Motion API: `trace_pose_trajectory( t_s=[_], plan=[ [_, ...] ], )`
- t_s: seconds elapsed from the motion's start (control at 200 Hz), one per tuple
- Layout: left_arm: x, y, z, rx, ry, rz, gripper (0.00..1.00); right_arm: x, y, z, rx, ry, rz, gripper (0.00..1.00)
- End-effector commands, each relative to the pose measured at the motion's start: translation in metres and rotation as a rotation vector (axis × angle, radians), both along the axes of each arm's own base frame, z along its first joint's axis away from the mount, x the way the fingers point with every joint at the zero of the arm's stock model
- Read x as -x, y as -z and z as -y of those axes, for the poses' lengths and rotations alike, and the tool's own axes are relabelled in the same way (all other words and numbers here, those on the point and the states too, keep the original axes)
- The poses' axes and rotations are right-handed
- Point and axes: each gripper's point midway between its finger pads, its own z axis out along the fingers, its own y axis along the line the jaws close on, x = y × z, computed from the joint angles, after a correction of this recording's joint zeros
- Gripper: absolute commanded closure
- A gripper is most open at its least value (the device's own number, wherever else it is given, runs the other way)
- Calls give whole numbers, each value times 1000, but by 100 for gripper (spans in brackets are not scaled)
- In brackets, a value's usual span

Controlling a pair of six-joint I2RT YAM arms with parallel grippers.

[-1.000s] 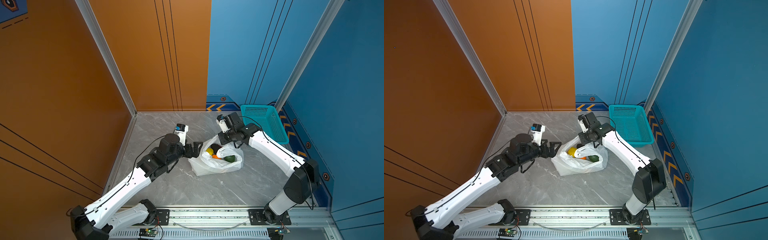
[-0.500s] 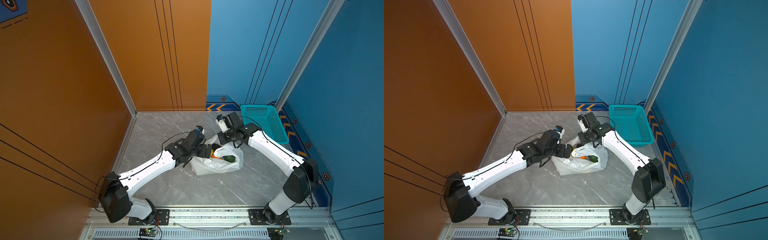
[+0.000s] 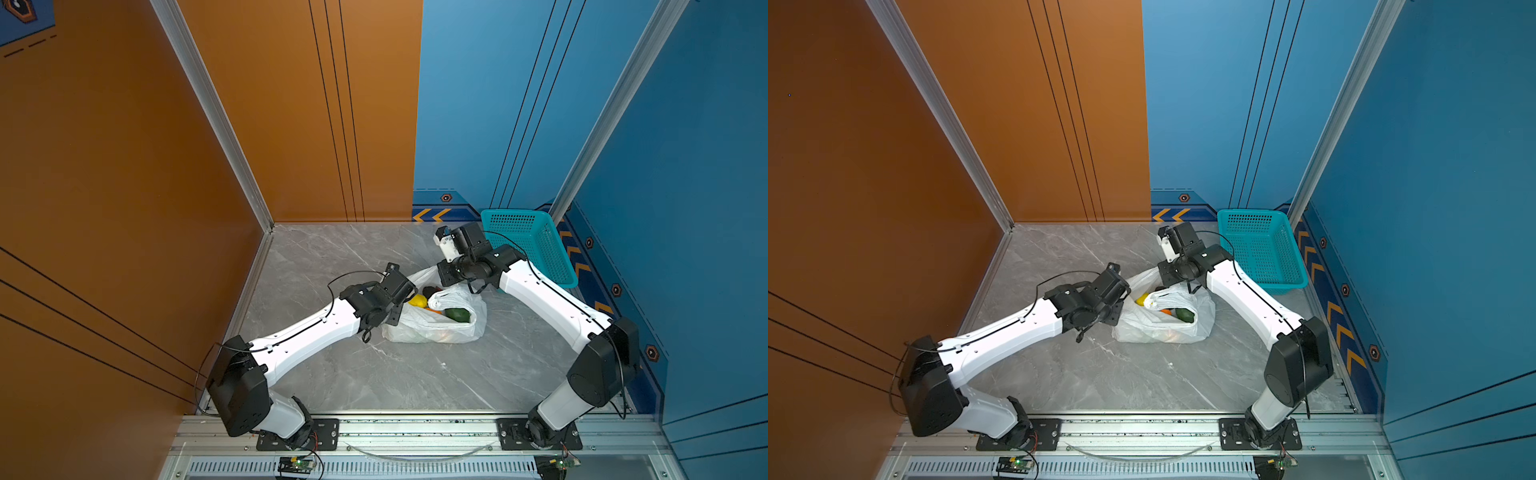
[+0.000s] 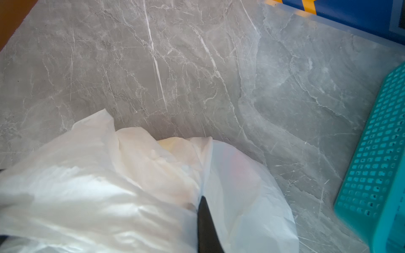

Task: Untie the knot of the plastic bag and take out the fruit
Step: Open the plastic bag at the center of the table.

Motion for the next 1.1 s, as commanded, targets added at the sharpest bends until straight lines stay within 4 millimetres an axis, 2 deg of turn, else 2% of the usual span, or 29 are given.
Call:
trace_pose_trajectory(
  t_s=[0.0,0.075,0.27,0.32,0.361,0.466,0.571,0.641,0.716,0.806,0.966,1.097],
  plan=[
    [7,-4,-32,-65,-36,-9,80,-2,-16,3,-40,10,41,100],
    [7,-8,-29,-50,-21,-7,87,-2,-13,3,-37,9,39,100],
    [10,-19,-5,60,52,-43,94,-4,-10,3,-48,-7,20,100],
    [11,-24,-1,86,57,-44,100,-2,-13,6,-47,-14,12,79],
    [11,-28,1,108,54,-43,100,1,-19,8,-53,-20,5,62],
    [12,-36,7,159,47,-54,100,15,-46,9,-111,-40,3,32],
    [14,-41,12,197,47,-73,100,35,-76,5,-163,-66,-3,16],
    [16,-45,15,226,50,-80,100,52,-89,-4,-176,-98,-19,11],
    [17,-51,18,256,55,-80,100,67,-93,-10,-148,-107,-25,6],
    [20,-57,19,289,53,-81,100,72,-79,-6,-61,-43,-51,2],
    [27,-66,22,338,51,-79,100,71,-35,5,92,84,-100,0],
    [36,-68,21,360,45,-79,100,60,-12,27,216,202,-78,1]
  ],
)
